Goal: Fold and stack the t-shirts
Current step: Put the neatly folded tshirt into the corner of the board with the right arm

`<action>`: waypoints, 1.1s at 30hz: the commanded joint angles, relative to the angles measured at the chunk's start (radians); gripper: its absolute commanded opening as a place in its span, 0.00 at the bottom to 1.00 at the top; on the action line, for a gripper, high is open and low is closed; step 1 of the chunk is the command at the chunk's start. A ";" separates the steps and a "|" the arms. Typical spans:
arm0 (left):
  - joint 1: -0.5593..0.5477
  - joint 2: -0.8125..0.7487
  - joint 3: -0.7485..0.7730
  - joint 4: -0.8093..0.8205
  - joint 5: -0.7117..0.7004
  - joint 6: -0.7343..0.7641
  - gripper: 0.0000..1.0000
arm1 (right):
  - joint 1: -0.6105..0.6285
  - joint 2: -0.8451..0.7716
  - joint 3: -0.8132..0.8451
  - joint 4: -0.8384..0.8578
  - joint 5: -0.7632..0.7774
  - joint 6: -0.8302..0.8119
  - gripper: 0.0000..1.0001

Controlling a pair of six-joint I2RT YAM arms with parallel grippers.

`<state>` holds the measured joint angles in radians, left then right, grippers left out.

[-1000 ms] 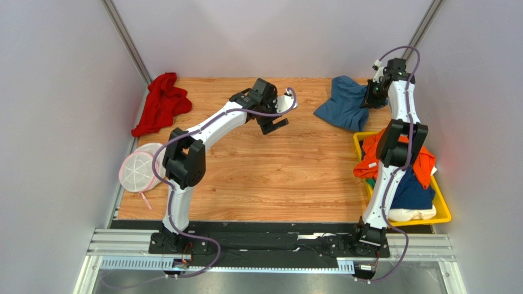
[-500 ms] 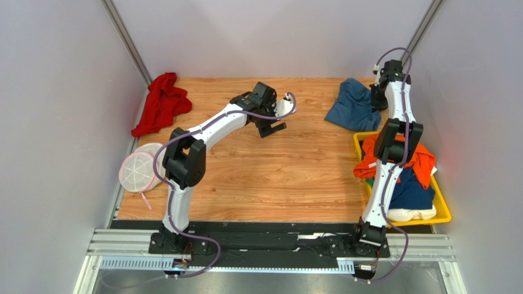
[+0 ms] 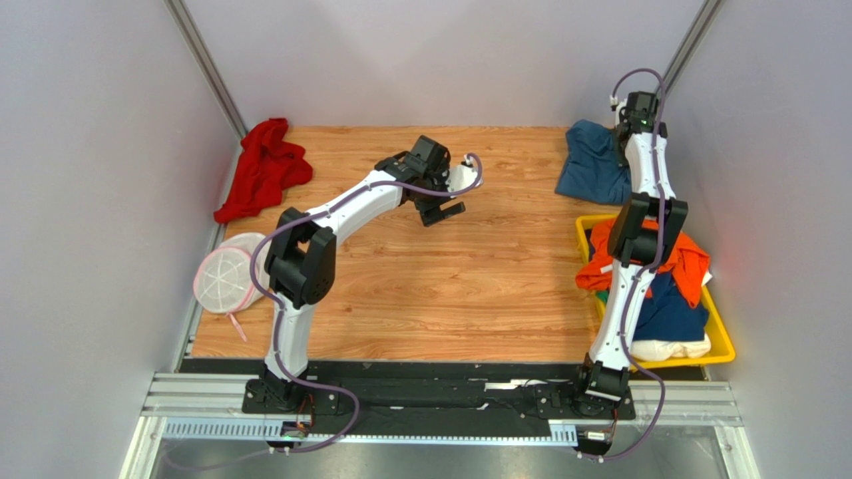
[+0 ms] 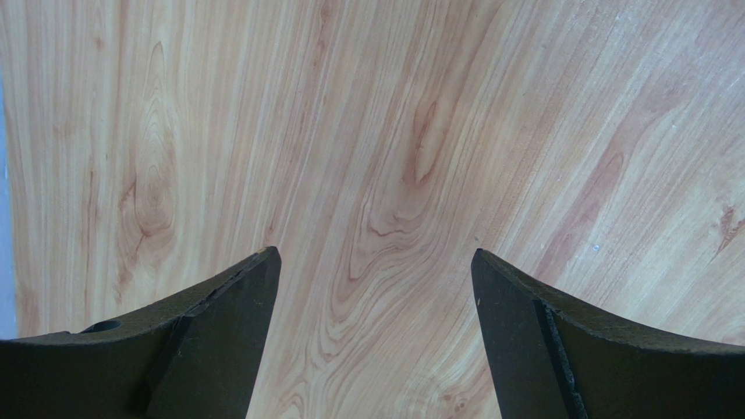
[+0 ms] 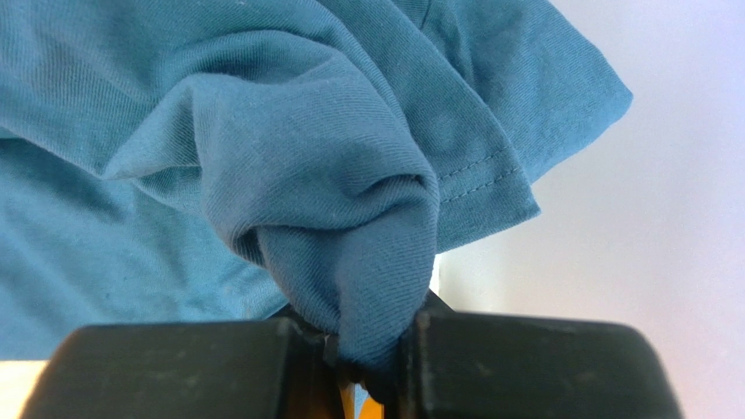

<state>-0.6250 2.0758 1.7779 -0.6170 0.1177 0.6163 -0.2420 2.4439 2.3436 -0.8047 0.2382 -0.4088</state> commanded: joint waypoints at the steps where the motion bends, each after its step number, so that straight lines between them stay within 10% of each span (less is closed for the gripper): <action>1: -0.002 -0.060 -0.005 0.011 -0.006 0.022 0.90 | 0.012 0.023 0.016 0.131 0.101 -0.073 0.10; 7: -0.002 -0.060 -0.018 0.013 -0.004 0.023 0.89 | 0.024 0.007 -0.018 0.182 0.145 -0.085 0.47; 21: -0.002 -0.152 -0.116 0.147 -0.044 -0.026 0.88 | 0.027 -0.193 -0.187 0.180 0.023 0.050 0.57; 24: -0.001 -0.193 -0.167 0.206 -0.079 -0.068 0.89 | 0.027 -0.285 -0.265 0.179 -0.048 0.099 0.80; 33: 0.001 -0.318 -0.284 0.353 -0.158 -0.131 0.96 | 0.027 -0.560 -0.475 0.157 -0.261 0.208 0.87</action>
<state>-0.6250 1.8374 1.5162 -0.3592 0.0051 0.5396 -0.2192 2.0075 1.9194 -0.6514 0.1066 -0.2787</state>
